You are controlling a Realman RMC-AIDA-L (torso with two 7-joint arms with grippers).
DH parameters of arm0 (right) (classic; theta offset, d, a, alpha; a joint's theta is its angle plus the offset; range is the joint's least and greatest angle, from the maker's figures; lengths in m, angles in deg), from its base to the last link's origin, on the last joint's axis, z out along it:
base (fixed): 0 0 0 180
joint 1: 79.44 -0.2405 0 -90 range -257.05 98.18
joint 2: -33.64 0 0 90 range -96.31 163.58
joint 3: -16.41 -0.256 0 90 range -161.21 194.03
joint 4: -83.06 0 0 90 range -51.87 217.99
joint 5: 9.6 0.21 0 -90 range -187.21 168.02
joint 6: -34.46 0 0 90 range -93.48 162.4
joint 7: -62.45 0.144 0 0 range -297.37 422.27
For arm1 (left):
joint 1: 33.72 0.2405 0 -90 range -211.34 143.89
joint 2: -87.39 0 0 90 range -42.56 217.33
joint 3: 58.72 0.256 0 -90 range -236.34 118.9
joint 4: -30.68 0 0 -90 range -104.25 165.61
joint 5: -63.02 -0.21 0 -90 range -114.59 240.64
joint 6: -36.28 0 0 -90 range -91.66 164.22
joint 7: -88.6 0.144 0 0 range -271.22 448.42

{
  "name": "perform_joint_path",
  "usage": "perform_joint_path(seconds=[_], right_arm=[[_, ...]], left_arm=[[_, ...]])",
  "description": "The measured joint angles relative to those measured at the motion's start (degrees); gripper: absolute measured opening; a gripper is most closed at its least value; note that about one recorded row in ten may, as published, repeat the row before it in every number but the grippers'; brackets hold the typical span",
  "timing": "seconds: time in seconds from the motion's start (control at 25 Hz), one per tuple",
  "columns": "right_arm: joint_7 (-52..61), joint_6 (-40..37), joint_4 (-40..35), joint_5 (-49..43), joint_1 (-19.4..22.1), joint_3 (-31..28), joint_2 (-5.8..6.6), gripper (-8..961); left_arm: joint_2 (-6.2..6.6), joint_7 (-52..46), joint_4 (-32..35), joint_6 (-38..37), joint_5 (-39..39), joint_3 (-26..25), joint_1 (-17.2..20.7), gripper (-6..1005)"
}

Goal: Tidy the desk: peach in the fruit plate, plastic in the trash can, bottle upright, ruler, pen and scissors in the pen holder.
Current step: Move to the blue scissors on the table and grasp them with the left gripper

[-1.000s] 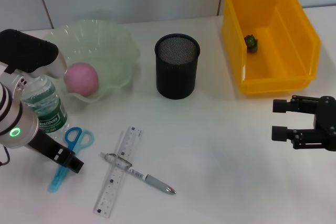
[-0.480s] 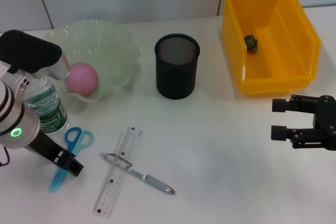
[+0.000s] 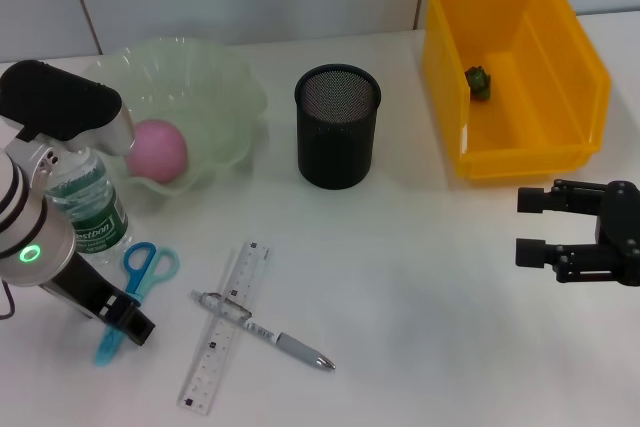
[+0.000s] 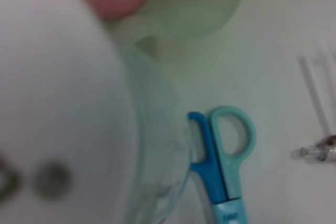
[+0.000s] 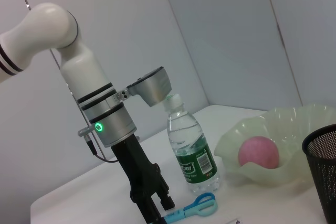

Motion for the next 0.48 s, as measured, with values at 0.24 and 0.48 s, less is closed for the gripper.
perform_joint_path(seconds=[0.24,0.48], right_arm=[[0.0,0.0,0.0,0.0,-0.1,0.0,-0.03,805],[0.0,0.1,-0.1,0.0,-0.1,0.0,-0.08,805]], left_arm=[[-0.08,-0.1,-1.1,0.1,-1.0,-0.1,-0.4,705],[-0.08,-0.1,-1.1,0.0,-1.1,-0.2,-0.5,703]])
